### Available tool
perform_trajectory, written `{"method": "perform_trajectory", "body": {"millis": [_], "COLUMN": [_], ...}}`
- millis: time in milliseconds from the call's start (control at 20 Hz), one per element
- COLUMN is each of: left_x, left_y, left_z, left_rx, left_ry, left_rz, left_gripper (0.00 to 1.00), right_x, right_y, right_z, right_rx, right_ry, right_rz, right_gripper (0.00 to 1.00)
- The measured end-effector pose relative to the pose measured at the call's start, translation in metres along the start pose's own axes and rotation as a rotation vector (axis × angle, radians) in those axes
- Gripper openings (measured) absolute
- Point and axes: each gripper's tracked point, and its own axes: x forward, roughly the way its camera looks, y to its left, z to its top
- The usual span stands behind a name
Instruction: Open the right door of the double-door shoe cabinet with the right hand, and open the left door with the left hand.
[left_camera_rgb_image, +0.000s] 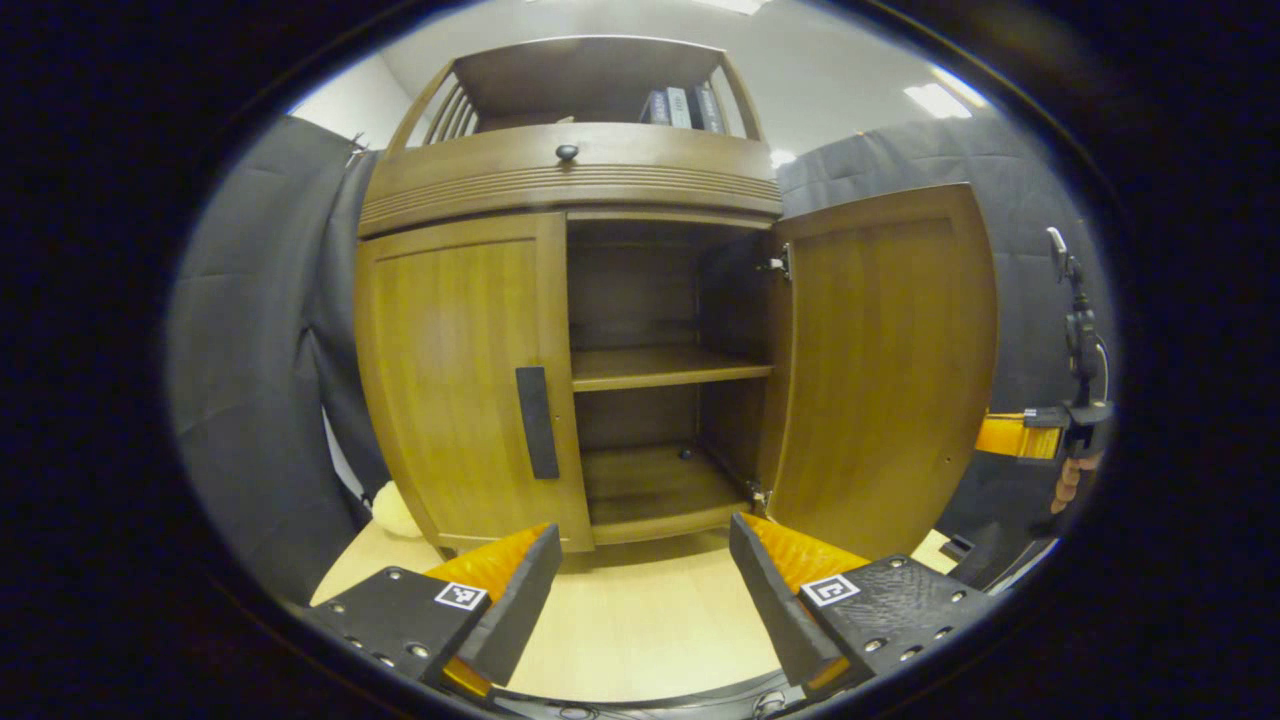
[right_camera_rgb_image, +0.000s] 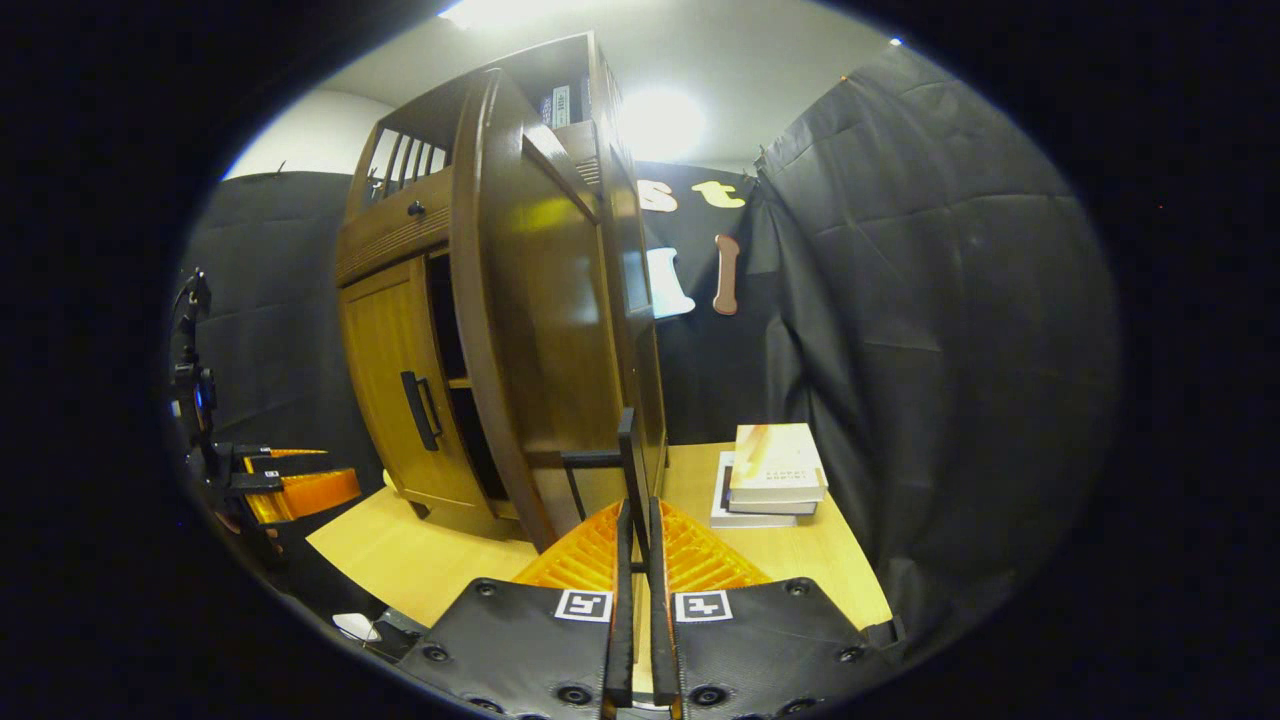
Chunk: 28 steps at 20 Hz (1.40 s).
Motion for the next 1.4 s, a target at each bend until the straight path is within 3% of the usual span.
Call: {"method": "perform_trajectory", "body": {"millis": [350,650,700,900,1000,1050,1100,1300,1350,1400], "left_x": [0.001,0.003,0.007,0.029,0.043,0.051,0.059,0.101,0.113,0.124], "left_y": [0.06,0.116,0.122,0.133,0.137,0.139,0.139,0.141,0.142,0.142], "left_z": [0.009,0.05,0.056,0.07,0.074,0.075,0.077,0.077,0.075,0.074], "left_rx": [-0.003,0.0,0.002,-0.014,-0.019,-0.022,-0.028,-0.05,-0.052,-0.054], "left_ry": [-0.042,-0.125,-0.135,-0.159,-0.157,-0.156,-0.155,-0.139,-0.133,-0.127], "left_rz": [-0.054,-0.031,-0.026,-0.011,0.015,0.027,0.035,0.056,0.064,0.07], "left_gripper": [0.98,1.0,1.0,1.0,1.0,0.95,1.0,1.0,1.0,1.0], "right_x": [-0.056,-0.094,-0.095,-0.092,-0.085,-0.081,-0.077,-0.065,-0.062,-0.058], "right_y": [-0.022,-0.042,-0.044,-0.053,-0.052,-0.049,-0.047,-0.045,-0.046,-0.048], "right_z": [0.003,0.022,0.024,0.044,0.05,0.051,0.052,0.052,0.049,0.049], "right_rx": [0.04,0.035,0.037,0.038,0.04,0.044,0.047,0.041,0.044,0.055], "right_ry": [-0.042,-0.078,-0.076,-0.107,-0.119,-0.123,-0.122,-0.131,-0.129,-0.123], "right_rz": [-0.261,-0.447,-0.464,-0.498,-0.484,-0.466,-0.452,-0.444,-0.45,-0.447], "right_gripper": [0.07,0.07,0.03,0.07,0.03,0.07,0.07,0.03,0.07,0.03]}}
